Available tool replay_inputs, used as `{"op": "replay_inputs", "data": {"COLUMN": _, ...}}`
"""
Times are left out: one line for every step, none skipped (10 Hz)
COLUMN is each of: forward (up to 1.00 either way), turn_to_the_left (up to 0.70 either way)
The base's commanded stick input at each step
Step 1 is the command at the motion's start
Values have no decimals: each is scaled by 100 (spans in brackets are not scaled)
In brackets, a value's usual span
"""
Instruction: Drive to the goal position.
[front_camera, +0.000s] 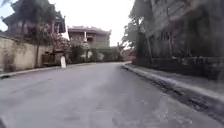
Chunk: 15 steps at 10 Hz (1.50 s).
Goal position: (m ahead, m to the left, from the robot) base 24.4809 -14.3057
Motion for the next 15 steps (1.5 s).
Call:
{"op": "replay_inputs", "data": {"forward": 100, "turn_to_the_left": 0}}
{"op": "replay_inputs", "data": {"forward": 100, "turn_to_the_left": 0}}
{"op": "replay_inputs", "data": {"forward": 100, "turn_to_the_left": 0}}
{"op": "replay_inputs", "data": {"forward": 100, "turn_to_the_left": 0}}
{"op": "replay_inputs", "data": {"forward": 96, "turn_to_the_left": 0}}
{"op": "replay_inputs", "data": {"forward": 86, "turn_to_the_left": 0}}
{"op": "replay_inputs", "data": {"forward": 79, "turn_to_the_left": 0}}
{"op": "replay_inputs", "data": {"forward": 69, "turn_to_the_left": 0}}
{"op": "replay_inputs", "data": {"forward": 65, "turn_to_the_left": 0}}
{"op": "replay_inputs", "data": {"forward": 61, "turn_to_the_left": 0}}
{"op": "replay_inputs", "data": {"forward": 57, "turn_to_the_left": 0}}
{"op": "replay_inputs", "data": {"forward": 56, "turn_to_the_left": 0}}
{"op": "replay_inputs", "data": {"forward": 56, "turn_to_the_left": 0}}
{"op": "replay_inputs", "data": {"forward": 56, "turn_to_the_left": 0}}
{"op": "replay_inputs", "data": {"forward": 53, "turn_to_the_left": 0}}
